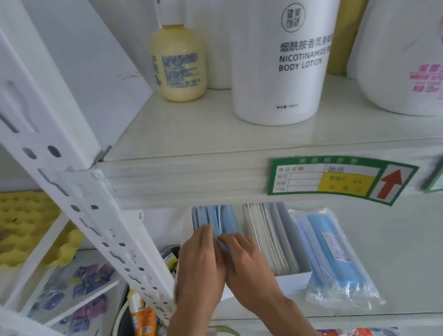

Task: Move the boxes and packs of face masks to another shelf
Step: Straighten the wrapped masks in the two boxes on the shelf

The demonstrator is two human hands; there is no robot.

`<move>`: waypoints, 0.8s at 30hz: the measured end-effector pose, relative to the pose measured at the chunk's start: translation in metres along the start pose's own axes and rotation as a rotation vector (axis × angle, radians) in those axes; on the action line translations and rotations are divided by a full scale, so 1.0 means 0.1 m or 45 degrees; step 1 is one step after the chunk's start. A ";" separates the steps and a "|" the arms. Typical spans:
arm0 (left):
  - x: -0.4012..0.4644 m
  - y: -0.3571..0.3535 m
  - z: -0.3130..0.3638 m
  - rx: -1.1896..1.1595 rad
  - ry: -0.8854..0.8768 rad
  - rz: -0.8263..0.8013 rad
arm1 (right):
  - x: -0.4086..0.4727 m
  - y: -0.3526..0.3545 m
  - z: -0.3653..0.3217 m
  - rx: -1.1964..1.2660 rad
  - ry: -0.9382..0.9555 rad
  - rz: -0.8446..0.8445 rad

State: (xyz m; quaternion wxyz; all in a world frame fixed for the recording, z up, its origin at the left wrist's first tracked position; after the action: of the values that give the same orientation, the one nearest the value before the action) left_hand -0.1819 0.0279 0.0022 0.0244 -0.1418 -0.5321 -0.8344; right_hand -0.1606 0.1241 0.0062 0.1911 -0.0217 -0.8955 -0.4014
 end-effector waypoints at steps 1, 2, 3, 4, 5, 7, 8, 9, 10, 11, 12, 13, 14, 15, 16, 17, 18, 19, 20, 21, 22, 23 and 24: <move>-0.02 -0.10 -0.01 0.104 -0.020 -0.075 | -0.01 -0.03 -0.02 -0.077 0.051 -0.041; -0.03 -0.18 -0.05 0.190 -0.020 -0.133 | -0.03 -0.04 -0.04 -0.132 0.098 -0.068; -0.03 -0.23 -0.08 0.218 -0.005 -0.170 | -0.04 -0.03 -0.06 -0.165 0.125 -0.073; -0.03 -0.24 -0.10 0.211 0.006 -0.178 | -0.05 -0.01 -0.06 -0.196 0.131 -0.059; -0.04 -0.22 -0.09 0.174 -0.008 -0.152 | -0.05 0.03 -0.04 -0.233 0.115 -0.026; -0.06 -0.17 -0.03 0.100 -0.094 -0.069 | -0.06 0.09 0.02 -0.334 0.010 0.009; -0.08 -0.17 0.00 0.098 -0.137 -0.067 | -0.06 0.10 0.06 -0.397 -0.053 -0.021; -0.11 -0.22 0.01 0.138 -0.168 -0.123 | -0.07 0.08 0.09 -0.448 -0.106 -0.079; -0.13 -0.30 -0.01 0.205 -0.177 -0.200 | -0.09 0.06 0.11 -0.483 -0.138 -0.140; -0.15 -0.37 -0.04 0.251 -0.162 -0.263 | -0.10 0.05 0.11 -0.518 -0.146 -0.194; -0.14 -0.40 -0.07 0.256 -0.131 -0.275 | -0.12 0.03 0.10 -0.556 -0.139 -0.239; -0.13 -0.39 -0.10 0.246 -0.106 -0.253 | -0.13 0.01 0.09 -0.591 -0.131 -0.275; -0.13 -0.37 -0.10 0.219 -0.100 -0.227 | -0.13 -0.01 0.08 -0.617 -0.129 -0.304; -0.13 -0.36 -0.09 0.179 -0.110 -0.216 | -0.13 -0.02 0.07 -0.626 -0.129 -0.322; -0.14 -0.36 -0.08 0.153 -0.139 -0.217 | -0.11 -0.04 0.06 -0.609 -0.129 -0.325; -0.15 -0.36 -0.06 0.157 -0.176 -0.223 | -0.09 -0.04 0.05 -0.564 -0.131 -0.311; -0.15 -0.36 -0.06 0.175 -0.205 -0.230 | -0.07 -0.04 0.05 -0.505 -0.138 -0.297; -0.14 -0.35 -0.07 0.174 -0.205 -0.228 | -0.04 -0.04 0.05 -0.455 -0.148 -0.290; -0.12 -0.34 -0.09 0.144 -0.175 -0.222 | -0.02 -0.05 0.07 -0.425 -0.159 -0.291; -0.10 -0.32 -0.11 0.099 -0.136 -0.208 | 0.00 -0.05 0.09 -0.410 -0.172 -0.284; -0.10 -0.31 -0.11 0.065 -0.106 -0.197 | 0.03 -0.04 0.11 -0.397 -0.191 -0.260; -0.10 -0.30 -0.11 0.047 -0.090 -0.185 | 0.06 -0.01 0.15 -0.381 -0.213 -0.220; -0.11 -0.30 -0.09 0.037 -0.079 -0.178 | 0.08 0.03 0.18 -0.373 -0.236 -0.182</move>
State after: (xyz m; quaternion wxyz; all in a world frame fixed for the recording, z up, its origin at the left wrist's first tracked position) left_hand -0.1793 0.0311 -0.0307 -0.0483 -0.1299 -0.5533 -0.8214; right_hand -0.1733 0.1388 0.0001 0.0736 -0.0224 -0.8404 -0.5365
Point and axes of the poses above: each hand's wrist, its own x-axis towards the middle knuckle, its own y-axis out of the back of the hand, z = x × y, the point moved 8 cm from there along x, towards the middle knuckle, and after that the axes turned 3 degrees about x, right-handed, at the moved point
